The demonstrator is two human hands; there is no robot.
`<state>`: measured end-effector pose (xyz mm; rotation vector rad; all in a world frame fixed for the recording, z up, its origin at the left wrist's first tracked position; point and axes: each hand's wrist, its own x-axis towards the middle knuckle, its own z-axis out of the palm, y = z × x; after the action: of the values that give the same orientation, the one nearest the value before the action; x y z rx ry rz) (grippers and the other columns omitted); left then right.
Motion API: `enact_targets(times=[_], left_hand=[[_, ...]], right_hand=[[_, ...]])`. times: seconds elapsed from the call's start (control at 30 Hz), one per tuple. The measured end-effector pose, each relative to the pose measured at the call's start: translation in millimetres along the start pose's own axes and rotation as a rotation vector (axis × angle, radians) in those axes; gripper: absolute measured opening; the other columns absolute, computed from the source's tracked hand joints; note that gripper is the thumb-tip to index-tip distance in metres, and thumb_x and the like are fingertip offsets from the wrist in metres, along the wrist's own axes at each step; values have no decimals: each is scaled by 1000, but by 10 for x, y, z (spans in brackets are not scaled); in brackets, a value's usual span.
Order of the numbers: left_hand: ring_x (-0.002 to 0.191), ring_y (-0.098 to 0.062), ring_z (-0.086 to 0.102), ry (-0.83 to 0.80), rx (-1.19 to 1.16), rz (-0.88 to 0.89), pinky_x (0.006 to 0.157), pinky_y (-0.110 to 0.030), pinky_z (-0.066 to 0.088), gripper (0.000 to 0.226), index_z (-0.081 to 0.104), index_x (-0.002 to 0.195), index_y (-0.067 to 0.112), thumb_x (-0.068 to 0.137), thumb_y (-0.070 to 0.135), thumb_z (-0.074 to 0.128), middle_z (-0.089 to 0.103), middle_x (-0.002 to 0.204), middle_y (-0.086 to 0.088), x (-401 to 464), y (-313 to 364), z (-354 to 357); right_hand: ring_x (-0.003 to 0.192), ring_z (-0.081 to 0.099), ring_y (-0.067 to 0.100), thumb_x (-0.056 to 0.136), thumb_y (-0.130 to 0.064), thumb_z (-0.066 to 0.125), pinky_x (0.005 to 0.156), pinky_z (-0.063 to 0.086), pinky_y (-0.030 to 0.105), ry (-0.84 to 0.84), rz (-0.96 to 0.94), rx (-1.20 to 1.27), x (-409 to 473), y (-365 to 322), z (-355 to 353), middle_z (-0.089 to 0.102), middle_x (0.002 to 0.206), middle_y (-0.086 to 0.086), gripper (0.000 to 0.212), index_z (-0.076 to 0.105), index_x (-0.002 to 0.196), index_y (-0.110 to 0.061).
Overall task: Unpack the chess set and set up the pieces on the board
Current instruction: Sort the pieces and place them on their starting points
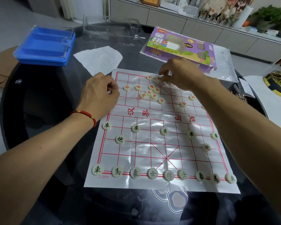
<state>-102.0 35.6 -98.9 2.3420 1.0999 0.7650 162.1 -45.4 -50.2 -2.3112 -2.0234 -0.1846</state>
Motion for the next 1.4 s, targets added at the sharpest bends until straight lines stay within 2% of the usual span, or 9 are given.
enact_targets(times=[0.63, 0.77, 0.83, 1.0, 1.3, 1.4], left_hand=[[92, -16, 56, 3, -5, 11, 75, -24, 44, 9, 68, 98, 11, 94, 18, 64, 61, 109, -7, -8, 8, -17], [93, -16, 56, 6, -5, 9, 76, -24, 45, 9, 68, 98, 11, 94, 18, 64, 61, 110, -8, -11, 14, -18], [93, -16, 56, 4, -5, 8, 75, -24, 45, 9, 67, 98, 11, 94, 18, 64, 61, 110, -8, -14, 12, -16], [94, -17, 57, 5, -2, 9, 76, -24, 45, 9, 67, 98, 11, 94, 18, 65, 62, 110, -8, -18, 14, -13], [90, -16, 55, 5, -1, 11, 75, -23, 43, 9, 68, 98, 10, 93, 17, 64, 62, 108, -8, -18, 30, -24], [90, -17, 55, 1, -2, 7, 75, -24, 43, 10, 68, 98, 10, 93, 17, 64, 62, 109, -9, -24, 35, -28]], right_hand=[[94, 69, 23, 89, -25, 76, 78, 61, 42, -73, 28, -5, 19, -18, 9, 74, 110, 4, 28, 74, 115, -16], [94, 68, 23, 90, -28, 75, 77, 61, 43, -10, 25, -11, -70, -33, -67, 74, 110, 6, 29, 72, 115, -14], [88, 66, 18, 91, -25, 74, 75, 61, 41, 5, 1, 17, -137, -51, -105, 74, 106, 5, 24, 73, 112, -14], [87, 67, 15, 90, -30, 75, 79, 58, 31, -151, -65, 101, -241, -188, -137, 74, 108, 2, 29, 74, 115, -16], [90, 68, 15, 90, -27, 75, 82, 59, 32, -167, -61, 114, -257, -202, -172, 74, 108, 1, 28, 73, 116, -17], [90, 67, 13, 90, -21, 75, 77, 52, 20, -170, -57, 97, -381, -137, -257, 74, 113, 2, 28, 73, 118, -16]])
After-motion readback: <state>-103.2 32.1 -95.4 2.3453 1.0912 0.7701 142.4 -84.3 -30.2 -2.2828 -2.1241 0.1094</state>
